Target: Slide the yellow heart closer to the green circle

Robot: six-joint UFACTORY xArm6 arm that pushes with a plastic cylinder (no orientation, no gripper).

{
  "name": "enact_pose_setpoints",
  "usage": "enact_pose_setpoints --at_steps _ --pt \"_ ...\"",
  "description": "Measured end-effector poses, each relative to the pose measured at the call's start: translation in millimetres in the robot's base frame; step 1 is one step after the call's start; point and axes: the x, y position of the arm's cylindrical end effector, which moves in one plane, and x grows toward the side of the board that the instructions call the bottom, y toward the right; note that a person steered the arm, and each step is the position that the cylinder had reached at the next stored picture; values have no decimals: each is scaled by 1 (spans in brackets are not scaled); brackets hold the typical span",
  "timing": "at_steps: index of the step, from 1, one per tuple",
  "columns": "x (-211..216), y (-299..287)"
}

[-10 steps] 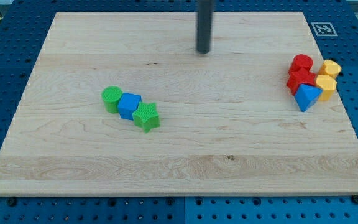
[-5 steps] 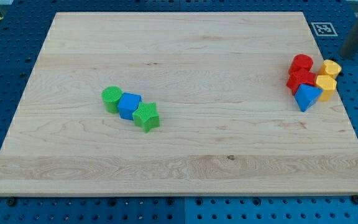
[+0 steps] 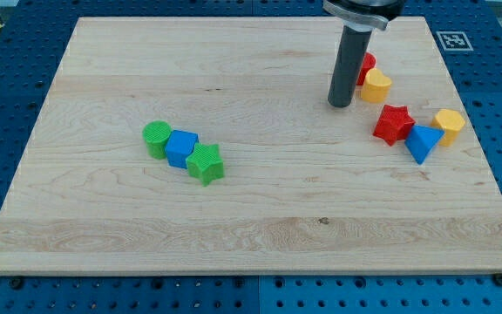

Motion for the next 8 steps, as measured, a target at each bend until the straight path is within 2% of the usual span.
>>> enact_pose_setpoints --at_steps 2,3,5,7,8 --pt "-1 91" --pt "-12 101" --pt "-18 34" --pt "-23 121" --pt "-32 92"
